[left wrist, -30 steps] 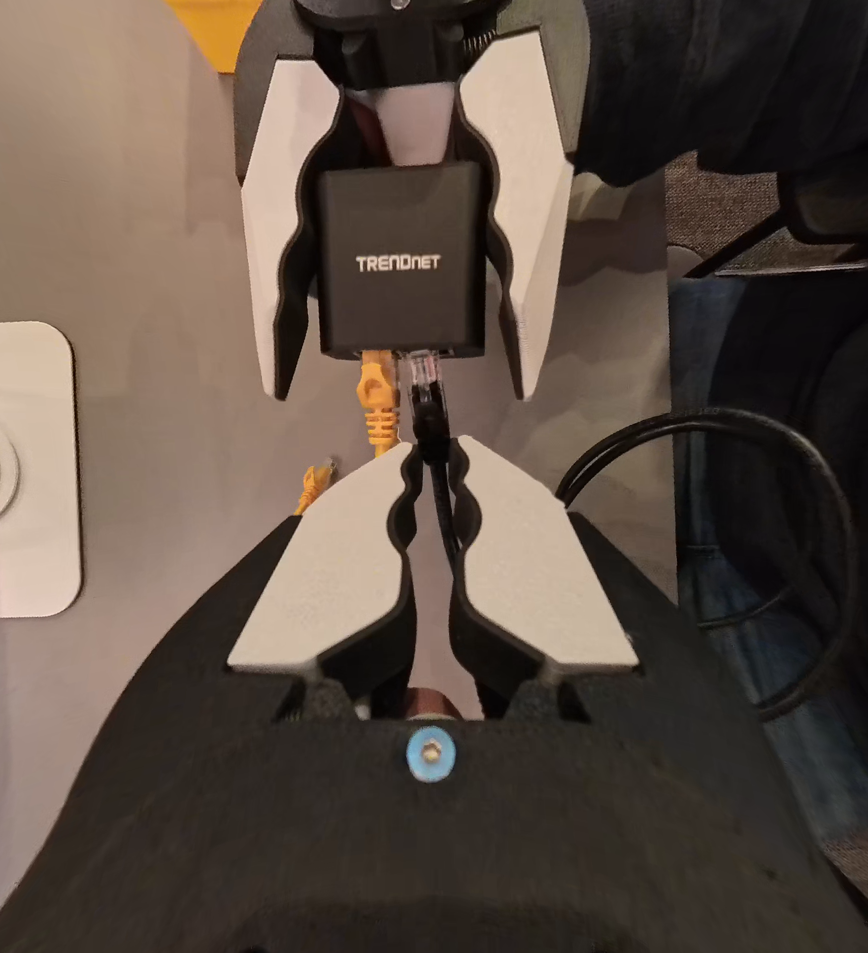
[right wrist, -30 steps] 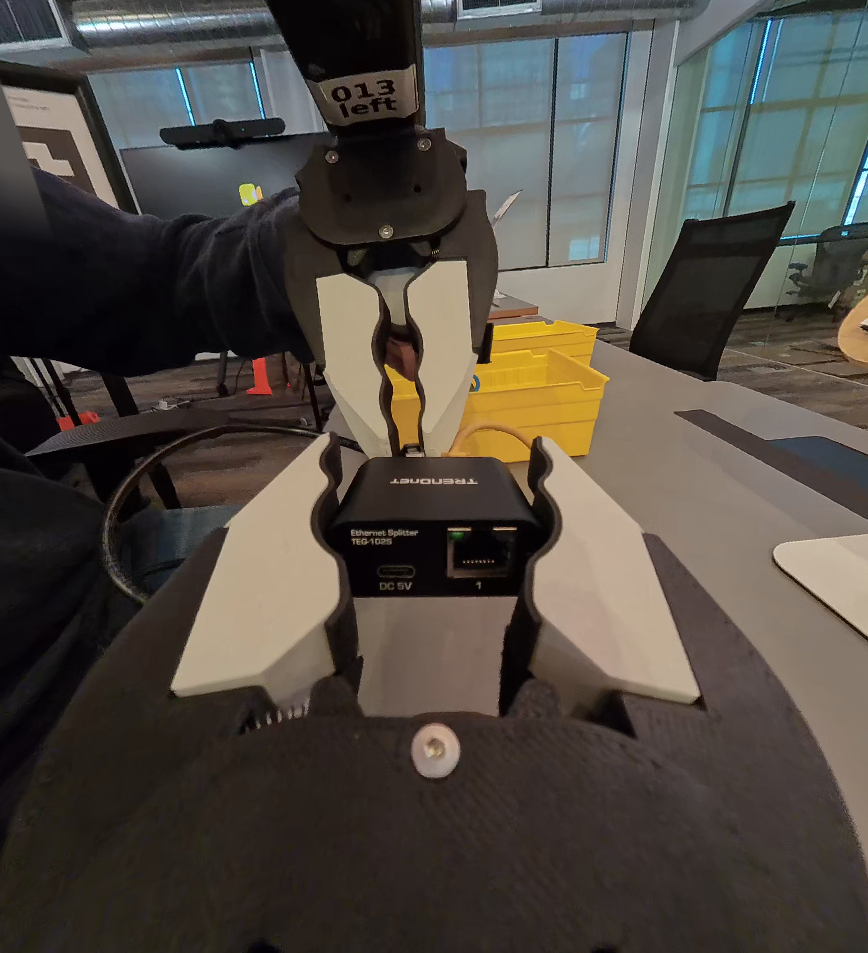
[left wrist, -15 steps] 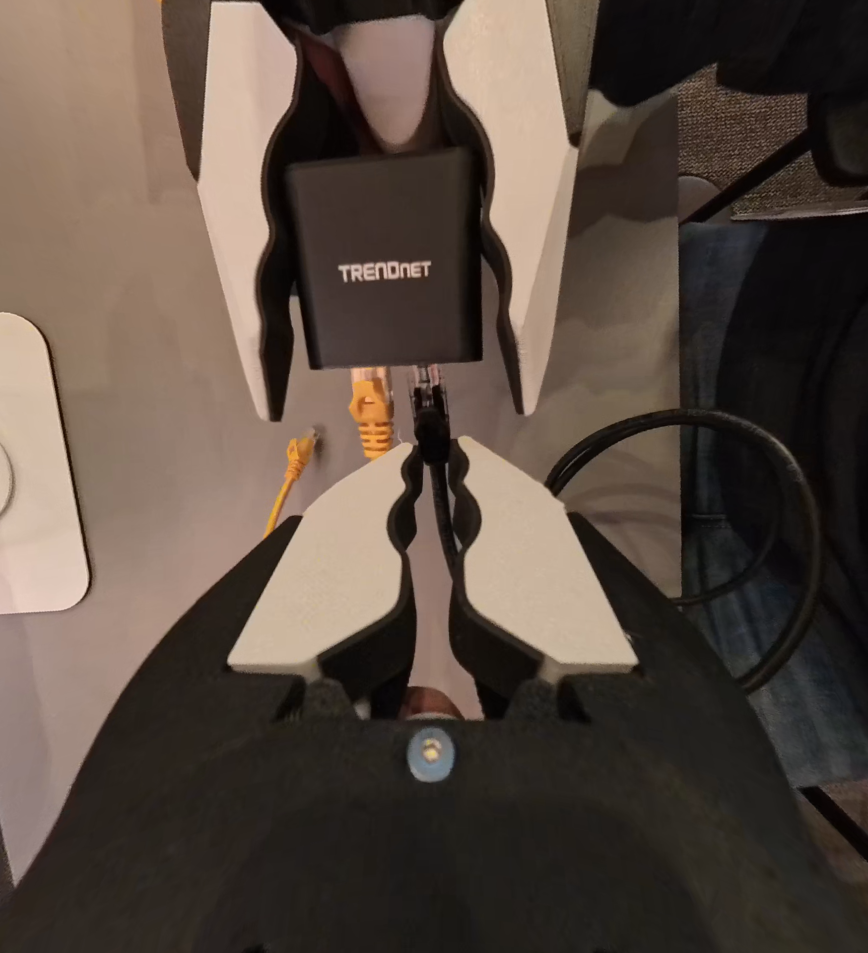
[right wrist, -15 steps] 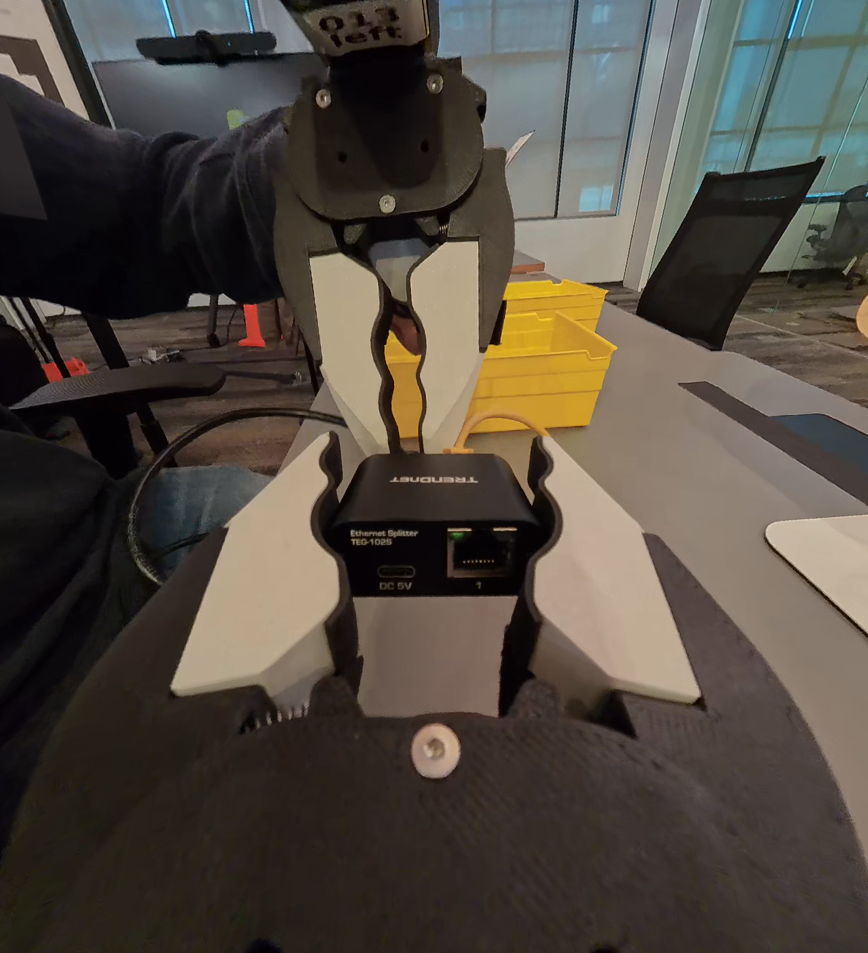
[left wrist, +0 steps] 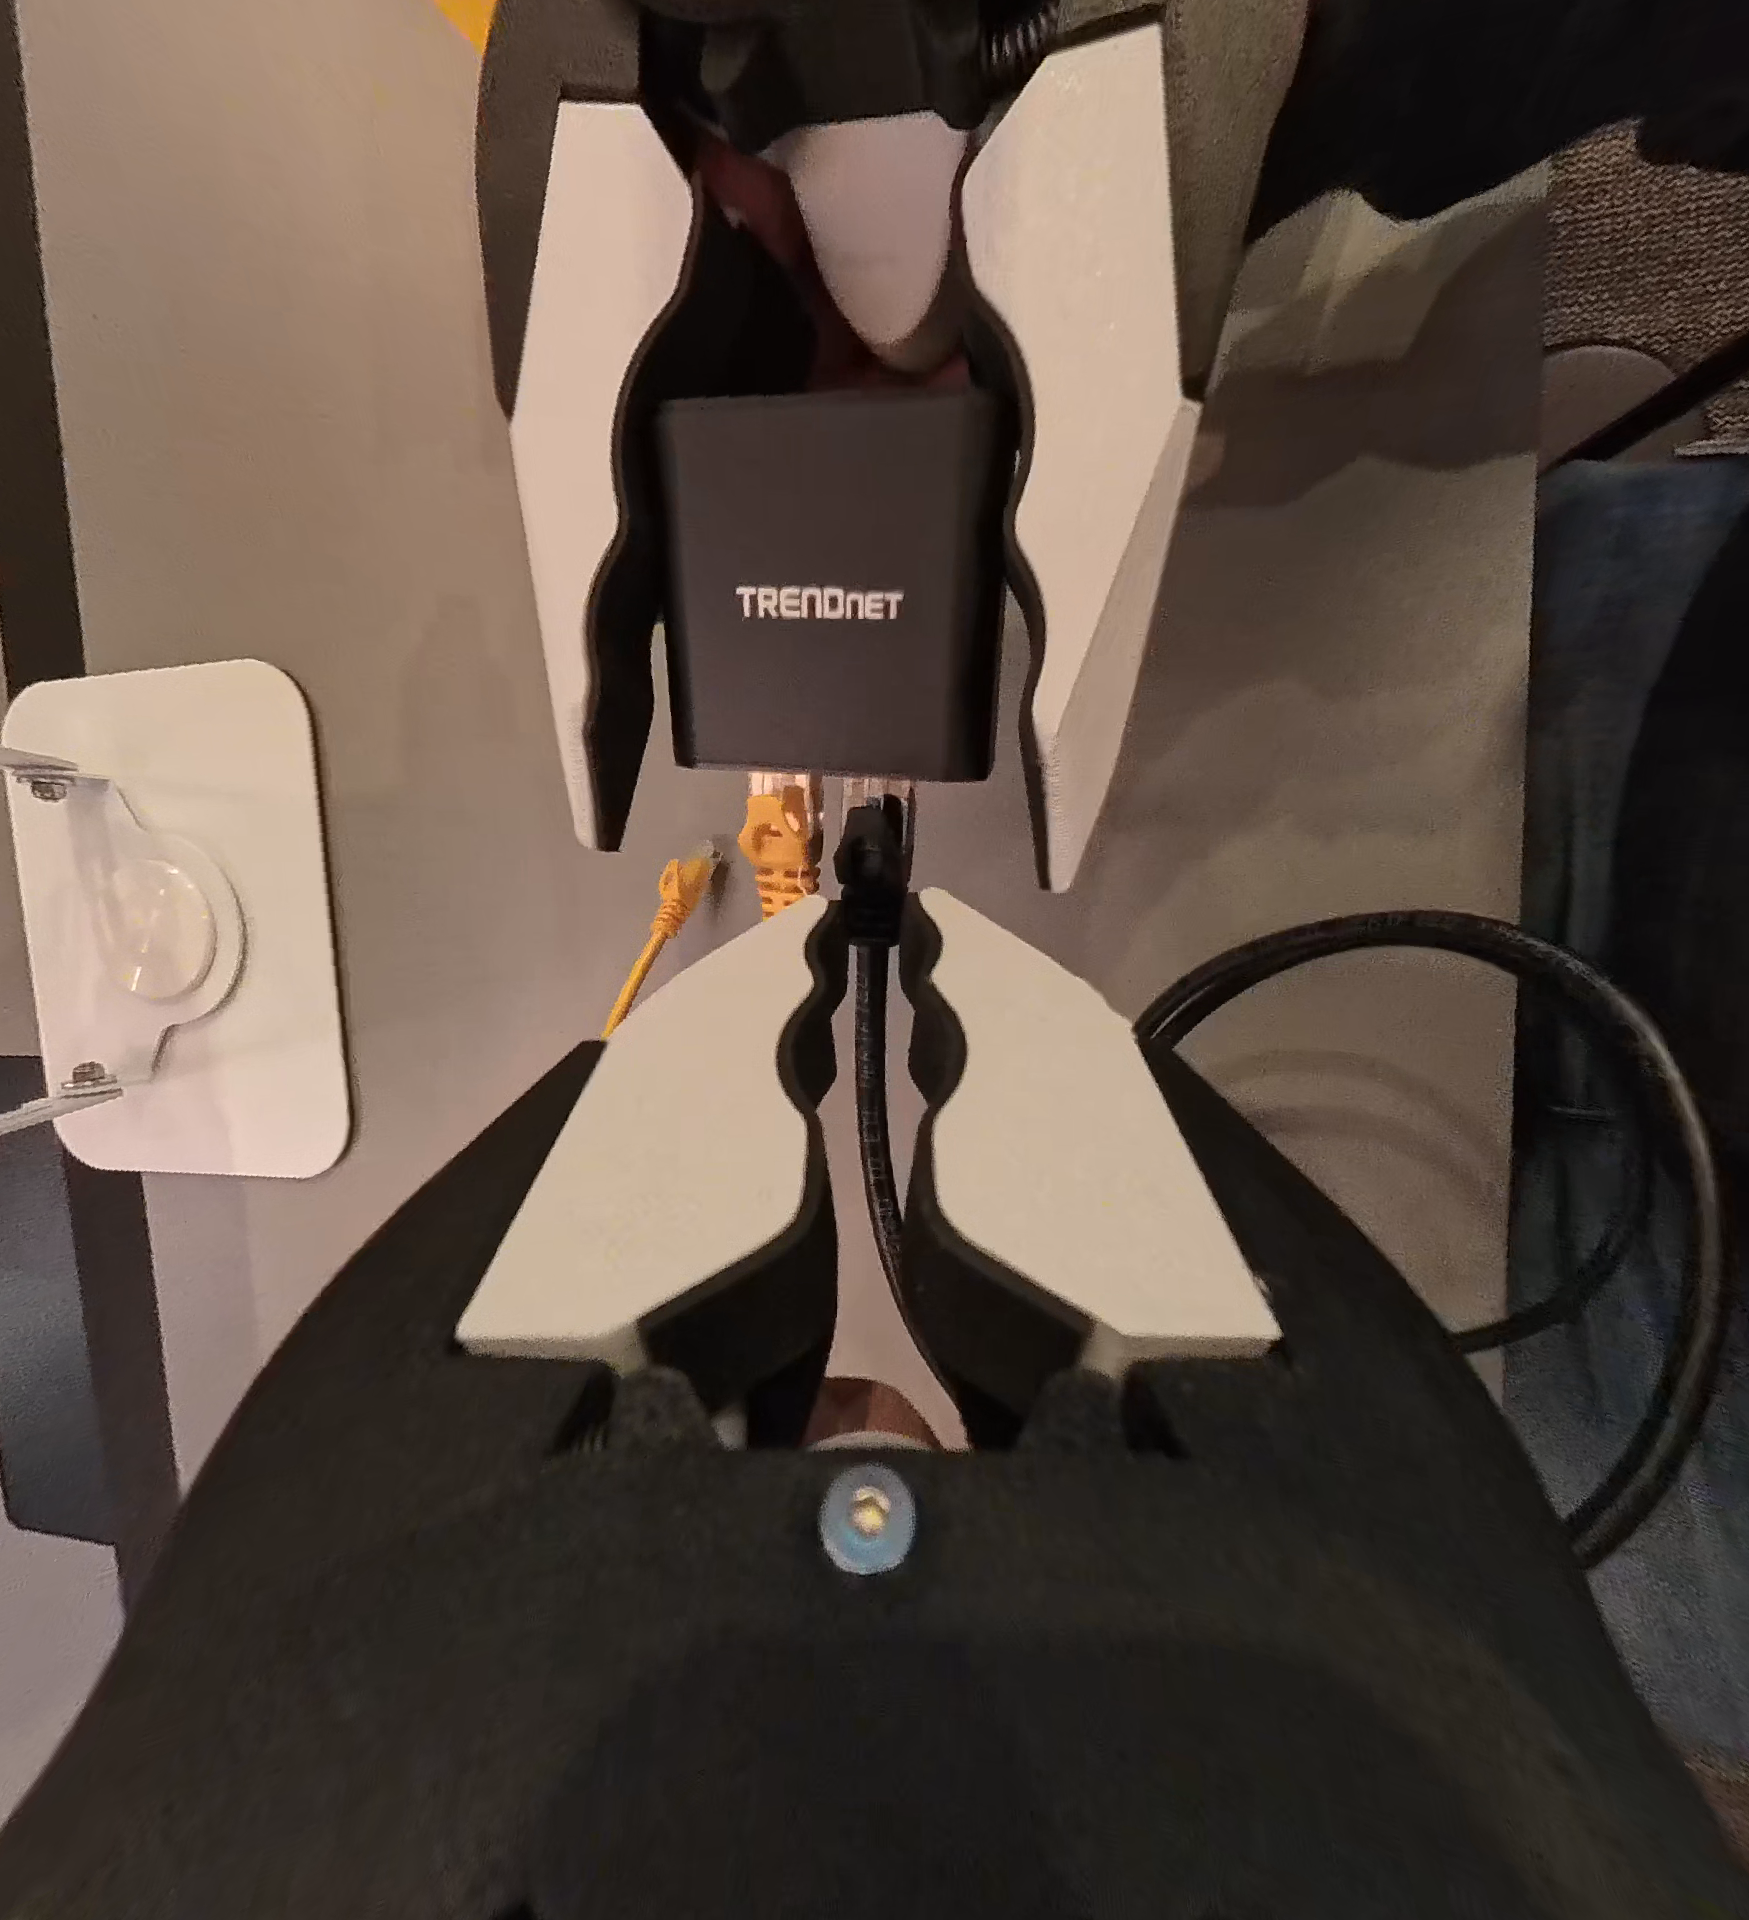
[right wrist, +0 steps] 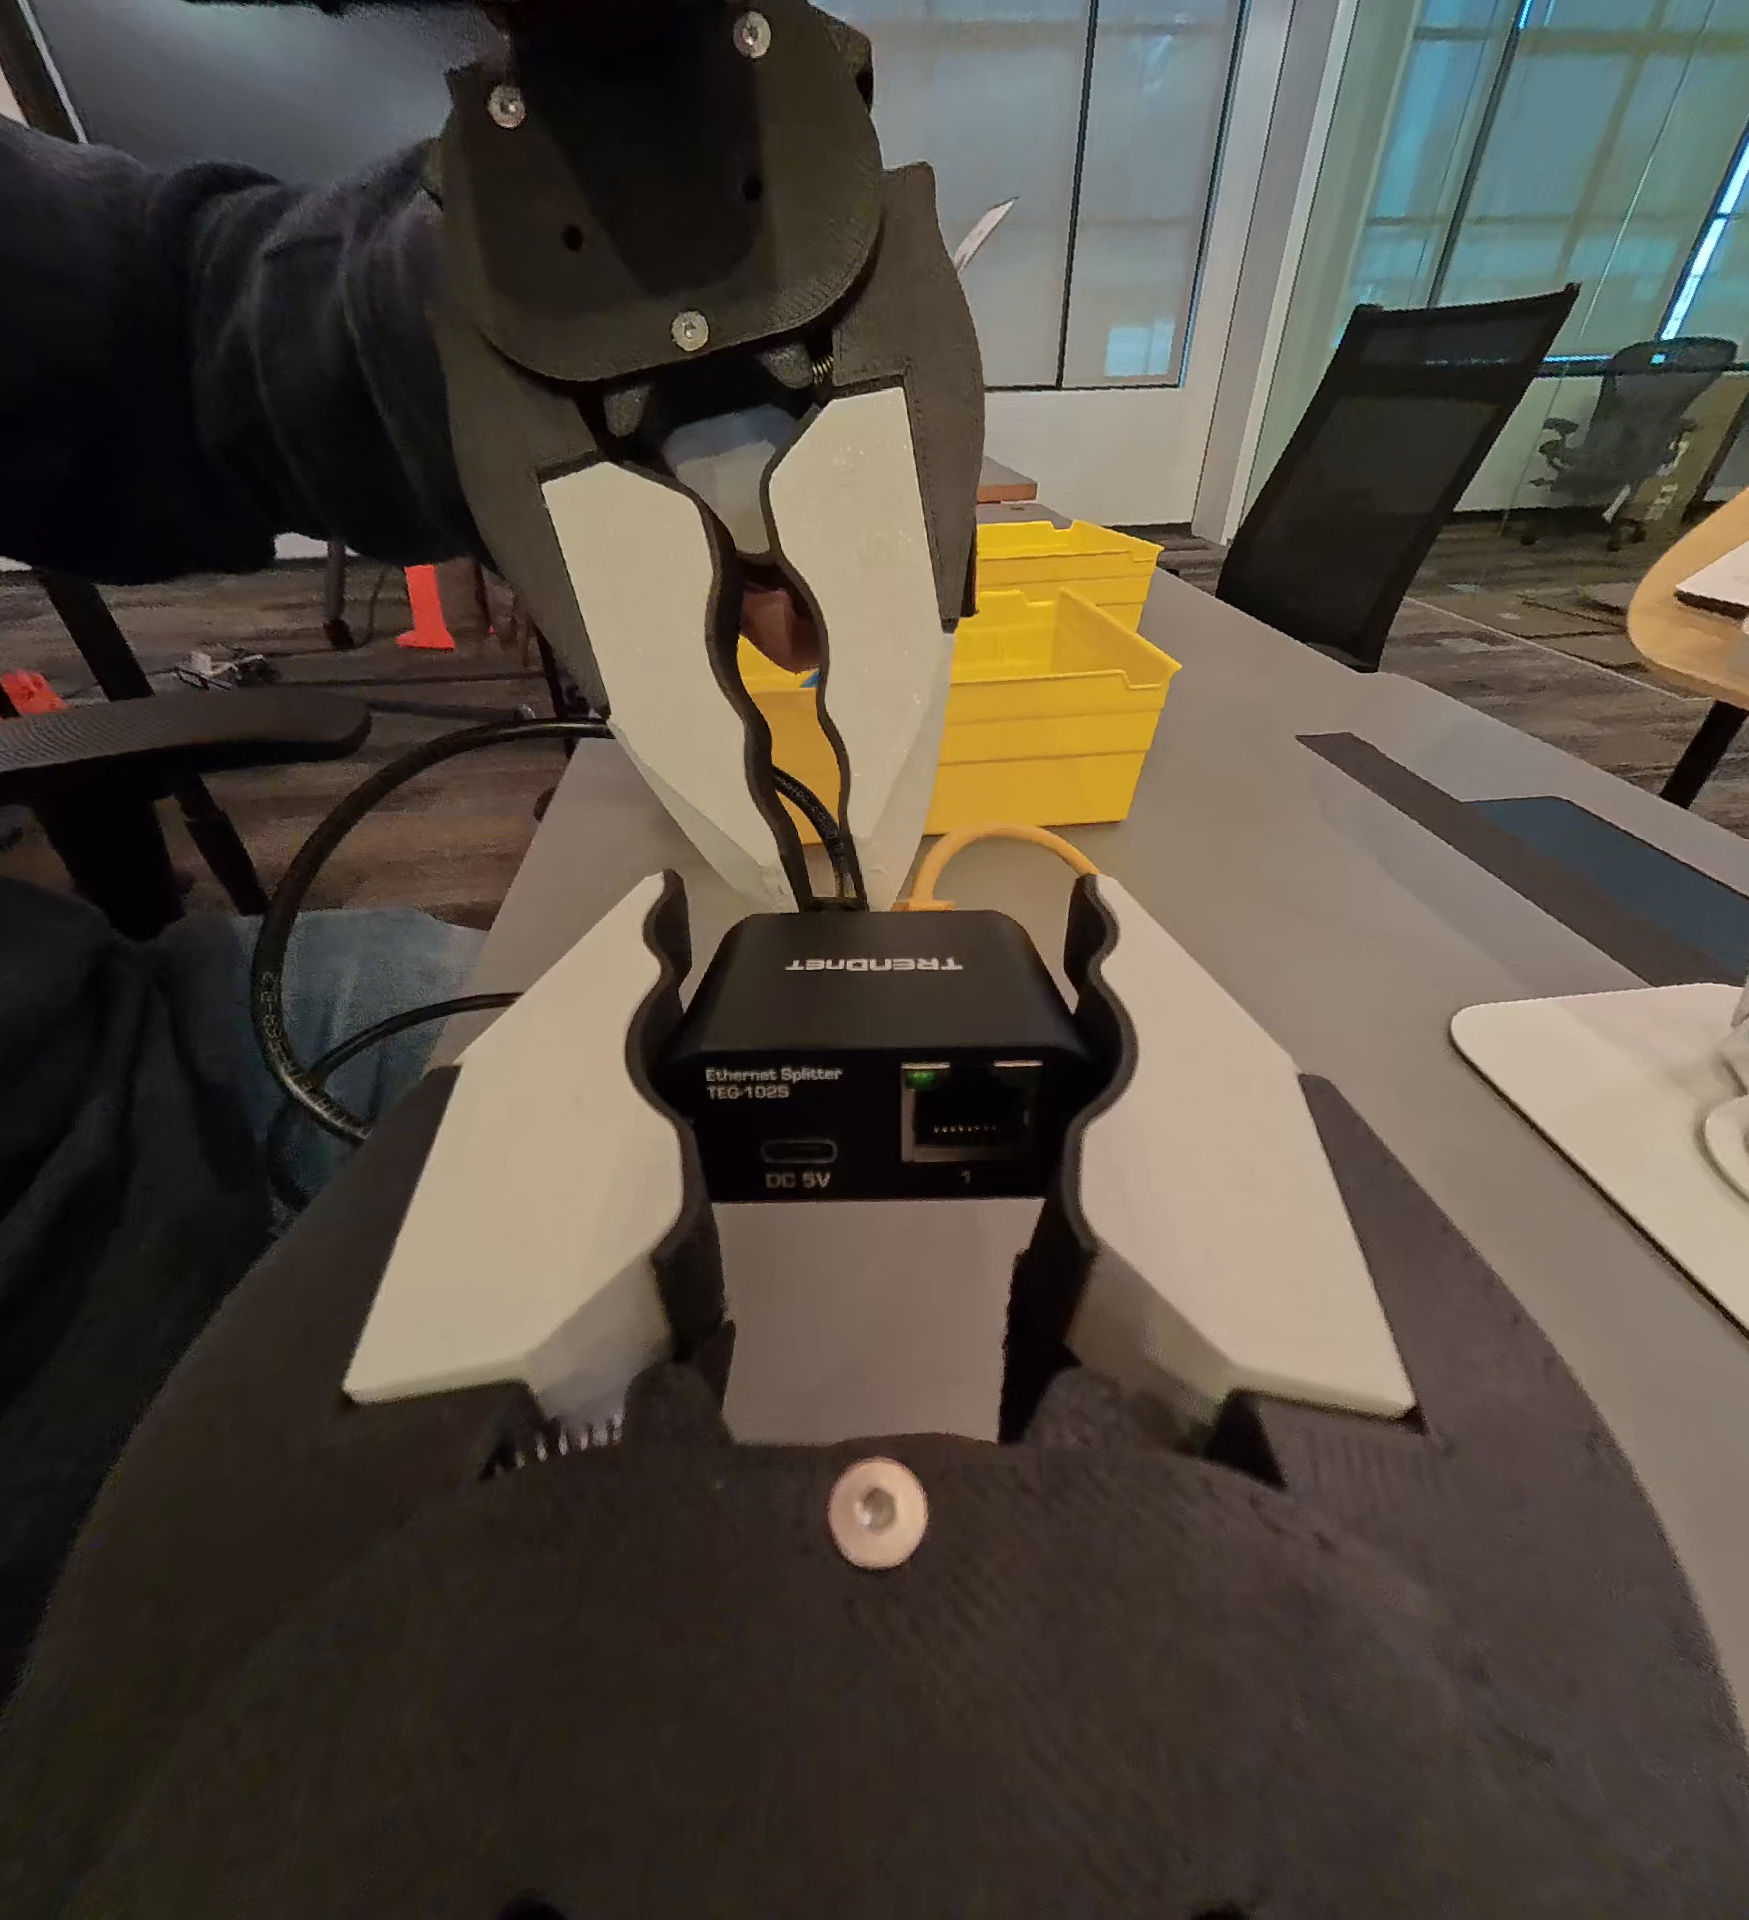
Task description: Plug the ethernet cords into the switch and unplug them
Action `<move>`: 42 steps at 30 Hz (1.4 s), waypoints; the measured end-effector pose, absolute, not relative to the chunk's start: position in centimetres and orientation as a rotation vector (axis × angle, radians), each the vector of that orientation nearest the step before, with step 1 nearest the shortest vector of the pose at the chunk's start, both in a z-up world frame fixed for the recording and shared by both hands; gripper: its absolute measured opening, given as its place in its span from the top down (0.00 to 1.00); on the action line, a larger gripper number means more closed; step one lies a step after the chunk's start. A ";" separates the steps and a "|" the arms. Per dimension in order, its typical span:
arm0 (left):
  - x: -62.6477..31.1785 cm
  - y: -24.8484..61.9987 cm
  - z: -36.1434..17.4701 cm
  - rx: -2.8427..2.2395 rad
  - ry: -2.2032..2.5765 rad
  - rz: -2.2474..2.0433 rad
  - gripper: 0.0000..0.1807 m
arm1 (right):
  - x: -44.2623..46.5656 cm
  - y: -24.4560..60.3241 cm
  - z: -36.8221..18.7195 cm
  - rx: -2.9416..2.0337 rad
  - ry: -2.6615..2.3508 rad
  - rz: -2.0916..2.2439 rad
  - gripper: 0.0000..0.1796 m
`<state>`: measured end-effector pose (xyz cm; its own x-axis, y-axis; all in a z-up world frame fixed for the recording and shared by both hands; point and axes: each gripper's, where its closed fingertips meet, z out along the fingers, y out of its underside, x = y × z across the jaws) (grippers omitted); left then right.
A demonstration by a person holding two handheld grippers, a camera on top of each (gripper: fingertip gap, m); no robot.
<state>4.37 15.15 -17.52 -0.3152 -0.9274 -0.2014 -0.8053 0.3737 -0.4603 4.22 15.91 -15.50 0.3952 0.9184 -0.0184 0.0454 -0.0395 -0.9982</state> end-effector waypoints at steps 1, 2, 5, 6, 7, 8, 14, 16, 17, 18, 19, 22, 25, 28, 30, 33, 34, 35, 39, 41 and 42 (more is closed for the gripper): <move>4.4 15.2 -17.6 -1.492 2.206 -0.365 0.96 | 4.2 16.0 -15.6 -1.439 -0.930 0.888 0.59; 4.5 15.2 -17.7 -1.488 2.202 -0.348 0.96 | 4.2 16.0 -15.7 -1.444 -0.934 0.880 0.59; 4.6 15.4 -17.7 -1.482 2.192 -0.298 0.96 | 4.2 16.2 -16.0 -1.459 -0.937 0.863 0.59; 4.7 15.5 -17.6 -1.477 2.181 -0.288 0.96 | 4.3 16.3 -16.0 -1.458 -0.931 0.859 0.59; 4.9 15.6 -17.5 -1.468 2.168 -0.282 0.96 | 4.4 16.4 -15.7 -1.452 -0.919 0.853 0.59; 4.9 15.6 -17.4 -1.471 2.166 -0.278 0.96 | 4.5 16.5 -15.6 -1.452 -0.919 0.845 0.59; 5.5 17.5 -16.8 -1.378 2.064 -0.163 0.94 | 5.4 18.0 -15.1 -1.486 -0.849 0.741 0.59; 5.6 18.1 -15.9 -1.301 1.985 -0.092 0.89 | 5.9 18.1 -14.5 -1.491 -0.835 0.712 0.59; 5.7 18.6 -15.3 -1.253 1.927 -0.041 0.82 | 6.1 18.1 -14.4 -1.498 -0.826 0.699 0.59; 5.5 19.1 -15.1 -1.226 1.886 0.011 0.77 | 6.2 18.1 -14.1 -1.496 -0.806 0.709 0.59; 5.3 19.3 -15.2 -1.213 1.853 0.042 0.73 | 6.3 18.2 -13.9 -1.494 -0.780 0.724 0.59; 5.2 19.3 -16.0 -1.110 1.800 0.147 0.74 | 6.3 18.4 -13.4 -1.520 -0.736 0.737 0.60; 5.4 20.3 -15.6 -0.981 1.725 0.321 0.89 | 5.3 18.1 -12.9 -1.534 -0.738 0.770 0.60; 5.2 20.4 -15.9 -0.952 1.703 0.331 0.97 | 4.5 17.9 -12.6 -1.550 -0.742 0.770 0.60; 4.8 20.6 -15.4 -0.947 1.668 0.288 0.98 | 3.9 17.1 -11.9 -1.526 -0.770 0.827 0.59; 4.1 20.5 -15.2 -0.914 1.689 0.168 0.98 | 3.6 16.0 -10.5 -1.463 -0.834 0.838 0.49; 3.8 20.2 -15.2 -0.910 1.709 0.090 0.98 | 3.8 15.6 -10.1 -1.431 -0.865 0.826 0.49; 3.6 19.6 -15.2 -0.900 1.744 -0.018 0.98 | 3.9 15.1 -9.5 -1.391 -0.891 0.827 0.50; 3.1 17.9 -14.1 -0.903 1.742 -0.334 0.98 | 2.7 13.6 -9.8 -1.321 -1.074 0.770 0.61; 3.0 17.3 -14.0 -0.909 1.764 -0.430 0.98 | 1.6 13.3 -10.2 -1.310 -1.147 0.728 0.62; 3.0 17.1 -14.1 -0.897 1.776 -0.442 0.98 | 1.5 13.4 -9.8 -1.291 -1.141 0.705 0.71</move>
<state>2.98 17.07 -14.05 -0.1692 -0.7498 -0.6397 -0.3627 0.6509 -0.6669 1.49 13.40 -9.78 0.3318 0.9099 0.2491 0.1844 0.1964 -0.9630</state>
